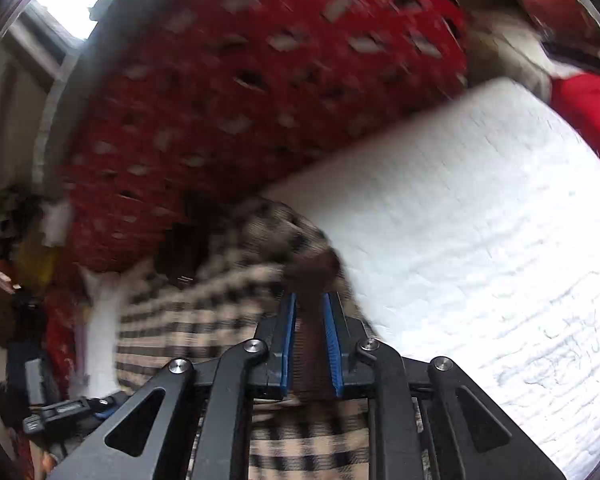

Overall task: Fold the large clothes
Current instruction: 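Grasp the coat hem with the right gripper while the left gripper grasps the other hem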

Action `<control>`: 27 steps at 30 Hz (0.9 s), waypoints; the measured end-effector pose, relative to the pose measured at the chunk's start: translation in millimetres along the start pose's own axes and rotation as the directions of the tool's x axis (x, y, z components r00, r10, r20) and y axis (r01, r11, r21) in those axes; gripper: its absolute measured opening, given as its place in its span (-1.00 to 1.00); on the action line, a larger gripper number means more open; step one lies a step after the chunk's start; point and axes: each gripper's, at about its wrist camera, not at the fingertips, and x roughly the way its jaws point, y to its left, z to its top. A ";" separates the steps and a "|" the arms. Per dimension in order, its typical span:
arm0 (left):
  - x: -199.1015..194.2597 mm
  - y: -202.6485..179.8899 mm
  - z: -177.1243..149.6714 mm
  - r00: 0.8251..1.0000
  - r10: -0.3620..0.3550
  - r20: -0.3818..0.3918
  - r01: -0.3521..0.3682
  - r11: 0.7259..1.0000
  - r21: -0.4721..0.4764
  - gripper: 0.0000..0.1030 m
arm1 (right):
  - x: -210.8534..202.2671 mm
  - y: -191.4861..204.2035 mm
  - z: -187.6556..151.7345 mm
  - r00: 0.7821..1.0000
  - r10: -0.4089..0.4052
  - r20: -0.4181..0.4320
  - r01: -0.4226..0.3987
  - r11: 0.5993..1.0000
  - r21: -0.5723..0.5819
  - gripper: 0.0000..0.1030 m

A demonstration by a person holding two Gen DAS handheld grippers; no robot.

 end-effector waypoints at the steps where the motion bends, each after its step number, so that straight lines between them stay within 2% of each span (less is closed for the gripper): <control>1: 7.4 -4.1 -7.3 0.999 0.018 -0.028 -0.017 1.000 0.020 -0.19 | 2.2 2.1 -5.2 1.000 0.005 -0.018 -0.006 1.000 -0.015 -0.39; 2: 16.2 -6.0 -13.1 0.998 0.038 -0.059 -0.036 0.999 0.032 -0.19 | 11.3 1.4 -13.0 0.997 0.005 -0.073 -0.007 1.000 -0.030 -0.28; 3: 24.5 -7.7 -19.1 0.995 0.066 -0.081 -0.062 0.997 0.048 -0.19 | 32.5 -0.6 -24.4 0.981 -0.032 -0.191 0.024 0.999 -0.043 -0.06; 4: 23.3 -10.9 -24.2 0.994 0.088 -0.060 -0.083 0.994 0.076 -0.19 | 52.9 -4.9 -38.5 0.947 -0.083 -0.311 0.069 0.996 -0.054 -0.02; 6: 18.4 -17.1 -29.7 0.992 0.104 -0.075 -0.096 0.991 0.096 -0.13 | 39.6 3.8 -50.0 0.961 -0.119 -0.250 0.089 0.988 -0.130 -0.05; 7: 16.1 -16.3 -33.9 0.991 0.070 -0.112 -0.061 0.995 0.081 -0.12 | 38.2 6.7 -54.4 0.943 -0.145 -0.300 0.106 0.984 -0.142 0.07; 8: 15.0 -14.6 -37.3 0.990 0.046 -0.137 -0.037 0.997 0.068 -0.12 | 39.3 7.3 -59.0 0.921 -0.154 -0.357 0.116 0.985 -0.127 0.09; 12: 8.6 -0.3 -61.3 0.976 0.041 -0.214 -0.034 0.999 0.039 -0.12 | 21.8 8.6 -82.8 0.893 -0.194 -0.406 0.138 0.977 -0.164 0.09; 15: 0.2 11.1 -83.6 0.963 0.036 -0.266 -0.031 0.999 0.023 -0.12 | 9.4 8.5 -106.7 0.882 -0.195 -0.429 0.143 0.978 -0.151 0.09; 18: -10.7 22.5 -98.7 0.958 0.030 -0.286 -0.025 0.999 0.019 -0.12 | -10.1 4.8 -123.1 0.887 -0.180 -0.424 0.136 0.982 -0.132 0.09; 20: -17.8 26.9 -108.0 0.955 0.038 -0.294 -0.030 0.999 0.030 -0.12 | -12.3 6.8 -134.9 0.879 -0.171 -0.446 0.137 0.985 -0.107 0.12; 27: -68.2 57.3 -127.8 0.960 -0.001 -0.279 0.017 0.998 0.054 -0.12 | -65.6 -17.2 -151.2 0.888 -0.128 -0.441 0.128 0.991 -0.030 0.11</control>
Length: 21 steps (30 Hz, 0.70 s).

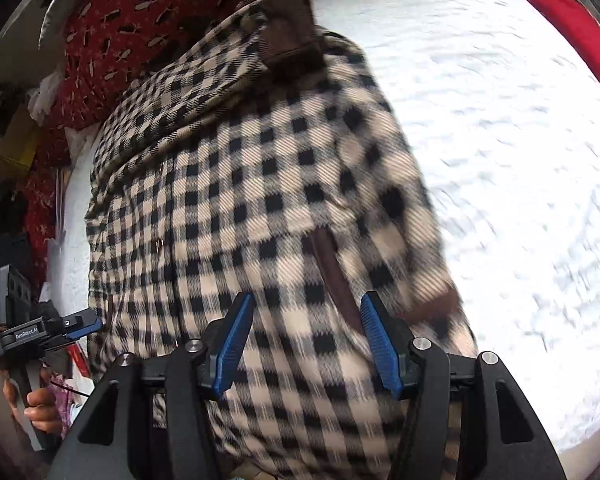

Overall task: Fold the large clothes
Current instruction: 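Grasp the coat hem with the right gripper while the left gripper grasps the other hem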

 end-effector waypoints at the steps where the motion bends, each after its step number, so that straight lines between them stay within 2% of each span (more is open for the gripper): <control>1: -6.0 5.0 -4.2 1.000 -0.001 0.006 0.001 1.000 0.006 -0.12 | -8.6 -7.9 -5.0 1.000 0.015 0.013 -0.015 1.000 0.022 0.11; 3: -18.1 16.4 -12.9 1.000 -0.001 0.031 0.000 1.000 0.016 -0.12 | -28.8 -30.0 -16.6 0.998 0.028 0.049 -0.032 0.998 0.062 0.11; 6: -28.7 39.8 -27.1 0.998 0.013 0.058 -0.013 1.000 0.010 -0.09 | -48.3 -56.9 -29.9 0.996 -0.044 0.077 0.037 0.996 0.084 0.15; 8: -26.7 56.6 -37.5 0.999 0.013 0.047 -0.013 1.000 -0.001 -0.06 | -51.1 -72.1 -37.2 0.995 -0.075 0.067 0.069 0.994 0.085 0.23; 11: -12.6 72.6 -50.5 1.000 -0.005 0.010 0.005 1.000 -0.019 -0.06 | -39.8 -89.2 -47.0 1.000 -0.017 0.007 0.016 0.995 0.102 0.23; 13: -1.3 79.9 -60.0 0.999 -0.040 -0.030 0.039 0.999 -0.029 -0.06 | -27.1 -91.3 -55.2 0.995 0.096 -0.035 -0.092 0.990 0.107 0.23; 15: 5.7 79.8 -67.2 0.997 -0.058 -0.052 0.057 0.998 -0.022 -0.06 | -18.2 -84.4 -63.8 0.985 0.159 -0.061 -0.154 0.985 0.075 0.23; 17: 12.4 72.6 -74.6 0.997 -0.045 -0.068 0.046 0.999 0.014 -0.03 | -16.0 -72.5 -70.2 0.987 0.148 -0.066 -0.147 0.989 0.014 0.23; 21: 30.7 62.2 -83.4 0.994 0.039 -0.098 -0.033 0.997 0.067 -0.01 | -13.4 -62.8 -72.8 0.988 0.125 -0.093 -0.131 0.990 -0.058 0.23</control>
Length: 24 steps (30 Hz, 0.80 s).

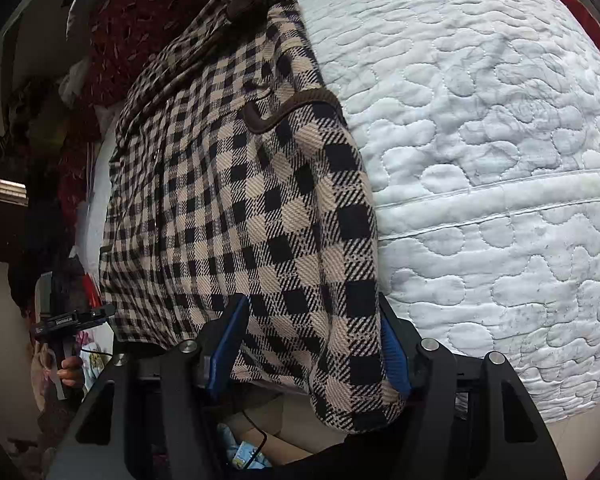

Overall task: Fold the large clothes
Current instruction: 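Grasp the coat hem with the right gripper while the left gripper grasps the other hem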

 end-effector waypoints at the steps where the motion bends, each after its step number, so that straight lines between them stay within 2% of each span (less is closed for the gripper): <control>1: 3.3 -2.4 -2.2 1.000 0.009 0.002 -0.009 1.000 0.007 -0.01 | 3.0 1.4 0.9 1.000 -0.005 -0.017 0.005 1.000 -0.012 0.20; 2: 5.5 -5.0 -4.1 1.000 0.019 0.002 -0.019 1.000 0.018 -0.08 | 6.3 2.5 1.4 0.999 -0.016 -0.035 0.015 0.999 -0.032 0.15; 3: 6.7 -7.3 -5.0 1.000 0.027 0.002 -0.027 0.999 0.031 -0.24 | 7.0 2.9 1.5 0.998 -0.045 -0.051 0.041 0.997 -0.060 -0.11; 4: 8.6 -12.6 -6.4 0.999 0.037 -0.005 -0.037 0.998 0.053 -0.67 | 9.7 6.0 1.8 0.995 -0.078 -0.064 0.072 0.994 -0.084 -0.61; 5: 10.0 -15.2 -7.3 0.999 0.041 -0.015 -0.040 0.997 0.065 -0.74 | 13.6 8.5 2.0 0.993 -0.090 -0.079 0.081 0.992 -0.099 -0.81; 10: 9.1 -23.3 -7.2 0.998 0.054 -0.019 -0.053 0.996 0.069 -0.75 | 14.7 13.5 2.6 0.991 -0.114 -0.067 0.107 0.988 -0.109 -0.82; 12: 1.7 -25.6 -5.8 0.999 0.053 -0.009 -0.052 0.996 0.078 -0.85 | 12.3 16.6 1.0 0.992 -0.116 -0.046 0.110 0.987 -0.114 -0.83; 18: -41.2 -48.6 -5.8 0.997 -0.016 0.076 0.005 0.989 0.144 -0.88 | -25.7 23.3 3.8 0.998 -0.003 0.061 0.009 0.996 -0.091 -0.86; 22: -52.9 -49.7 1.0 0.993 -0.032 0.109 0.018 0.992 0.122 -0.89 | -30.4 29.6 10.5 0.997 -0.028 0.069 0.035 0.994 -0.108 -0.86; 24: -53.1 -41.9 2.6 0.993 -0.051 0.103 0.041 0.995 0.096 -0.89 | -35.0 25.7 15.7 0.995 -0.016 0.095 0.024 0.996 -0.091 -0.86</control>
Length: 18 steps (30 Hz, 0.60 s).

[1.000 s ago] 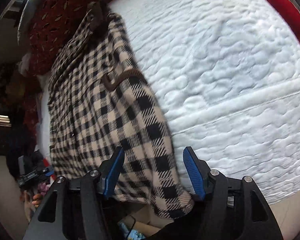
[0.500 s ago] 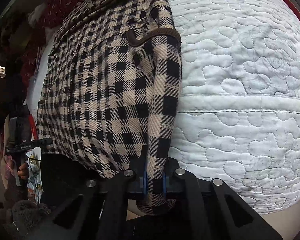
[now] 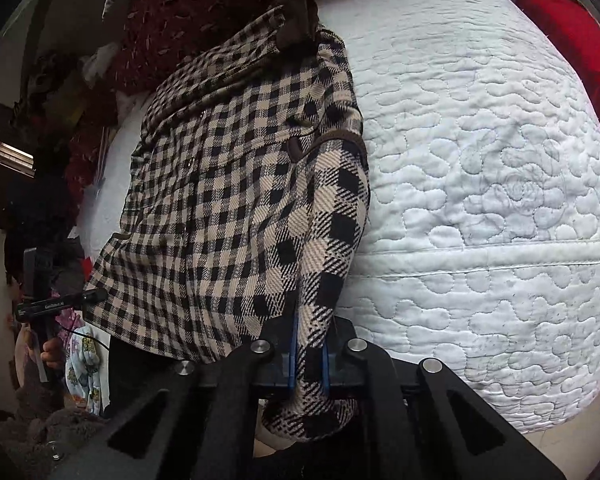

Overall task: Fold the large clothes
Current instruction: 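Grasp the coat hem with the right gripper while the left gripper grasps the other hem, then lift the hem with both grippers and fold it over toward the collar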

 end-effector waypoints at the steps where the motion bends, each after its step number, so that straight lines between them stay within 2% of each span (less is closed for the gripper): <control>1: 2.7 3.2 -2.2 1.000 0.005 -0.019 -0.006 1.000 -0.002 -0.89 | -0.8 -2.4 1.6 1.000 0.012 0.011 -0.012 1.000 0.018 -0.86; 3: 11.7 3.6 -9.3 0.998 0.021 -0.063 -0.019 1.000 0.018 -0.88 | 0.9 -9.3 3.8 1.000 0.019 0.004 -0.020 0.998 0.052 -0.86; 5: 19.3 1.1 -15.6 0.993 0.052 -0.106 -0.048 0.998 0.036 -0.87 | 12.3 -11.6 3.5 0.998 -0.004 -0.055 0.008 0.998 0.058 -0.85; 8: 4.2 -4.3 -22.4 0.994 0.036 -0.103 -0.030 0.998 0.061 -0.82 | 24.2 -18.7 1.8 0.991 -0.064 -0.120 0.077 0.992 0.104 -0.65; 10: -17.6 -10.9 -21.4 0.996 0.009 -0.088 -0.002 0.997 0.078 -0.78 | 15.5 -24.5 7.0 0.994 -0.063 -0.092 0.076 0.987 0.138 -0.63; 12: -50.5 -21.0 -11.4 0.999 -0.014 -0.043 0.019 0.995 0.100 -0.78 | -0.9 -24.7 19.5 0.997 -0.077 -0.032 0.081 0.985 0.151 -0.60; 15: -91.7 -35.6 11.1 0.998 -0.038 0.048 0.033 0.994 0.109 -0.66 | -25.7 -15.6 50.9 0.994 -0.088 0.064 0.079 0.989 0.128 -0.40; 16: -108.4 -42.0 26.6 0.994 -0.056 0.099 0.046 0.994 0.101 -0.52 | -32.4 -10.5 62.5 0.992 -0.088 0.090 0.077 0.990 0.121 -0.32; 17: -119.5 -43.4 39.6 0.989 -0.063 0.133 0.051 0.995 0.088 -0.27 | -36.9 -4.5 75.5 0.990 -0.080 0.113 0.068 0.992 0.110 -0.29; 18: -127.3 -45.8 53.7 0.984 -0.071 0.165 0.059 0.995 0.074 -0.15 | -40.0 1.5 90.9 0.988 -0.068 0.136 0.055 0.994 0.098 -0.24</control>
